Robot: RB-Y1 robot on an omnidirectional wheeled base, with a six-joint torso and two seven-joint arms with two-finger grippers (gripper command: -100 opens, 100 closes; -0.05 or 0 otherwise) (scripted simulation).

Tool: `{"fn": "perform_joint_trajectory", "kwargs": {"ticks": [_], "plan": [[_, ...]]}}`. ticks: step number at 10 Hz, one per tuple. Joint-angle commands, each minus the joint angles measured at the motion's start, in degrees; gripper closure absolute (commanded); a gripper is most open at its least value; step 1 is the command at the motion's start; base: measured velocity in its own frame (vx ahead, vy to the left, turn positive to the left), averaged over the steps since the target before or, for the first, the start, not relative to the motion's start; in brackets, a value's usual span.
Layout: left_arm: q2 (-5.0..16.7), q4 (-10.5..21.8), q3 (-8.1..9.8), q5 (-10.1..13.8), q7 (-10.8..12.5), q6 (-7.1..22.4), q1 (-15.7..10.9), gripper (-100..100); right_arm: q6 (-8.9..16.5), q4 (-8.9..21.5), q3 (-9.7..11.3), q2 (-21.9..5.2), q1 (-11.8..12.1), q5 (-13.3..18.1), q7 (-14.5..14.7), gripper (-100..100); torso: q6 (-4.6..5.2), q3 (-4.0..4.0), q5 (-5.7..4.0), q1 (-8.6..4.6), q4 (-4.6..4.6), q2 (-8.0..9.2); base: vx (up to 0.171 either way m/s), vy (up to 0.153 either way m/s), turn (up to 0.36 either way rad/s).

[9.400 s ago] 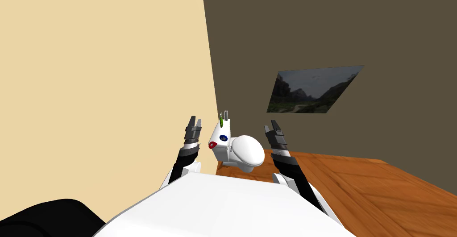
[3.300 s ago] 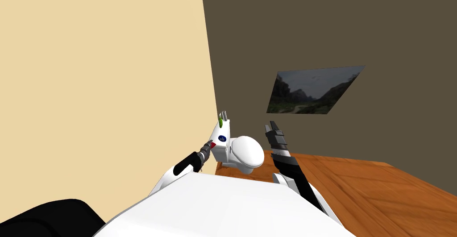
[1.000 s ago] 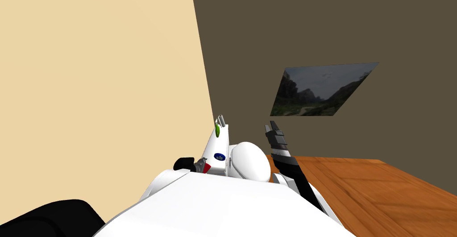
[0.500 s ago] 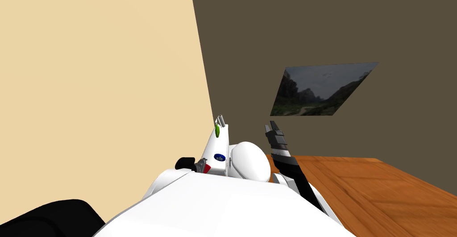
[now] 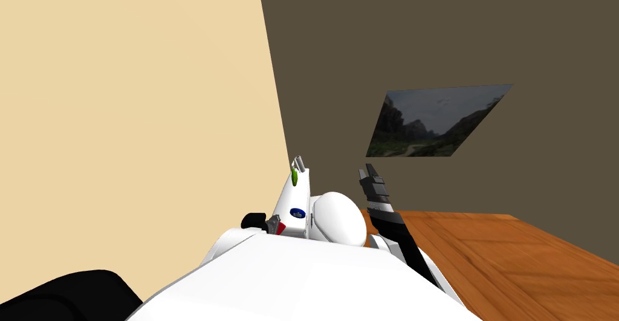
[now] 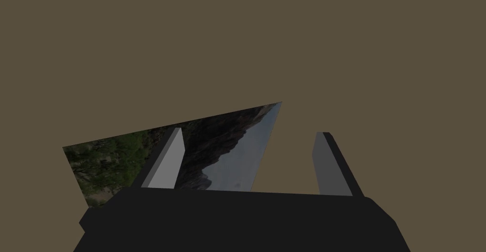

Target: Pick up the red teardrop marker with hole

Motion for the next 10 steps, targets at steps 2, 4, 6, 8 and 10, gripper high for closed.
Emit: {"fn": "perform_joint_trajectory", "kwargs": {"ticks": [2,4,6,8,10], "plan": [[0.00,0.00,0.00,0.00,0.01,0.01,0.01,100,0.00,0.00,0.00,0.00,0.00,0.00,0.00,0,0.01,-0.01,0.00,0.01,0.00,-0.02,0.000,0.000,0.000],[0.00,0.00,0.00,0.00,0.00,0.01,0.01,100,0.00,0.00,0.00,0.00,0.00,0.00,0.00,0,0.00,-0.02,0.00,0.01,0.00,-0.03,0.000,0.000,0.000],[0.12,-2.08,-0.03,0.11,-0.06,1.47,0.58,100,0.00,0.00,0.00,0.00,0.00,0.00,0.00,0,0.00,-0.02,0.00,0.01,-0.01,-0.03,0.000,0.000,0.000],[0.22,-4.52,-0.22,0.09,-0.09,3.17,1.35,100,0.00,0.00,0.00,0.00,0.00,0.00,0.00,0,0.00,-0.01,-0.01,-0.01,0.01,-0.02,0.000,0.000,0.000],[0.08,-3.83,-0.03,0.05,-0.05,3.27,0.47,0,0.00,0.00,0.00,0.00,0.00,0.00,0.00,0,0.00,-0.02,0.00,0.00,-0.01,-0.02,0.000,0.000,0.000]]}}
